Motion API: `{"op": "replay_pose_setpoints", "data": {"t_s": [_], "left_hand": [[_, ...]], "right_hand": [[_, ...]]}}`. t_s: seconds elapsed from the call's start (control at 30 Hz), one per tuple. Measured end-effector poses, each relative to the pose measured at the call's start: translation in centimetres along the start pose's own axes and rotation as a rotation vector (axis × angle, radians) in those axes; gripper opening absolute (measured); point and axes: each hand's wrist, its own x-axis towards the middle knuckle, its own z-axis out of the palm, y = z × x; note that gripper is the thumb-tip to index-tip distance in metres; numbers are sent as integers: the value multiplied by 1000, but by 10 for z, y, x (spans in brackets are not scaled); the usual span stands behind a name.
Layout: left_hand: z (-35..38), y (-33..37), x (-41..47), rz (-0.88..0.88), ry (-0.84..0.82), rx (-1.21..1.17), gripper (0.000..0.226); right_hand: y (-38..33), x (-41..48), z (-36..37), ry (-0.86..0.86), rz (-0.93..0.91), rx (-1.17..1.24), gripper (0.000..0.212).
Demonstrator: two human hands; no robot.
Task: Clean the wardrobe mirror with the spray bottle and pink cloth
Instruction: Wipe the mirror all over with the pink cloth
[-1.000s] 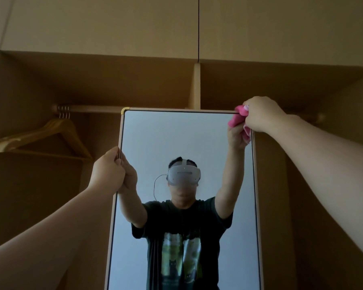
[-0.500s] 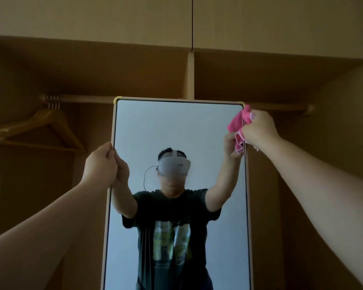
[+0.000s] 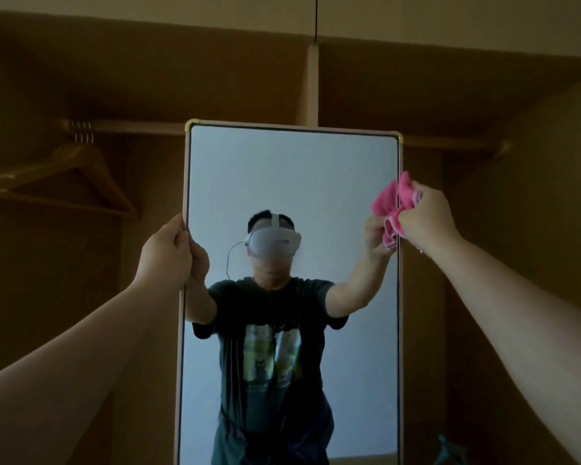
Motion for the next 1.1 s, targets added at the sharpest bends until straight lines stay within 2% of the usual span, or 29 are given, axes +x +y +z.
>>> {"op": "replay_pose_setpoints", "data": {"t_s": [0.13,0.37,0.77,0.87,1.1], "left_hand": [[-4,1,-9,3,-27,50,27],[-2,-5,-25,-100,-43,35,26],[-6,-21,-52,-109,-106,-3,21],[-7,-29,-58,-116,-118,-10,29],[-7,-44,-71,-111,-147,-25,39]], "right_hand": [[10,-7,2,-32,-7,-9,49],[15,-35,10,34,3,17,53],[47,-58,12,-45,30,-63,49],[50,-64,11,-75,44,-59,50],[50,-83,18,-2,41,-16,44]]}}
